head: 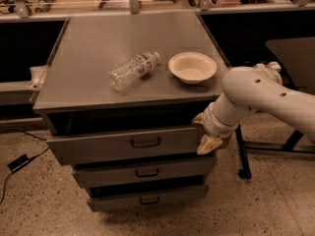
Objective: Open top drawer
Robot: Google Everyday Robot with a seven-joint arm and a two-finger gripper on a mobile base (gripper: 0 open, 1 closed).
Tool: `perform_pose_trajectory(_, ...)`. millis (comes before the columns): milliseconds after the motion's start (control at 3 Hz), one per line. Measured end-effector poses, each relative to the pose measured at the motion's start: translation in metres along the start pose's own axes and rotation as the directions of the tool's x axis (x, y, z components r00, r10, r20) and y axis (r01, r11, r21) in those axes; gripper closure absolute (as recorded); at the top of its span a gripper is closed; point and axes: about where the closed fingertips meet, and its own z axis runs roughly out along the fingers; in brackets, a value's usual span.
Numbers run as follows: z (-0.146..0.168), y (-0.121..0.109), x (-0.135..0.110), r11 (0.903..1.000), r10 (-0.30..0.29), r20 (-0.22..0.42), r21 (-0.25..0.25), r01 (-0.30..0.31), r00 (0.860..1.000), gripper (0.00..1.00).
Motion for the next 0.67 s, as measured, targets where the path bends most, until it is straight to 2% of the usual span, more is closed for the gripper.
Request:
perform_pose_trajectory(333,-0.002,0.034,-0.002,0.9982,-0.007,0.03,-0.059,0.009,1.0,0.42)
perform_pose_trajectory(667,-0.013,0.062,-0.004,0.9956,-0.008,0.029,-0.093,0.011,1.0,0.4)
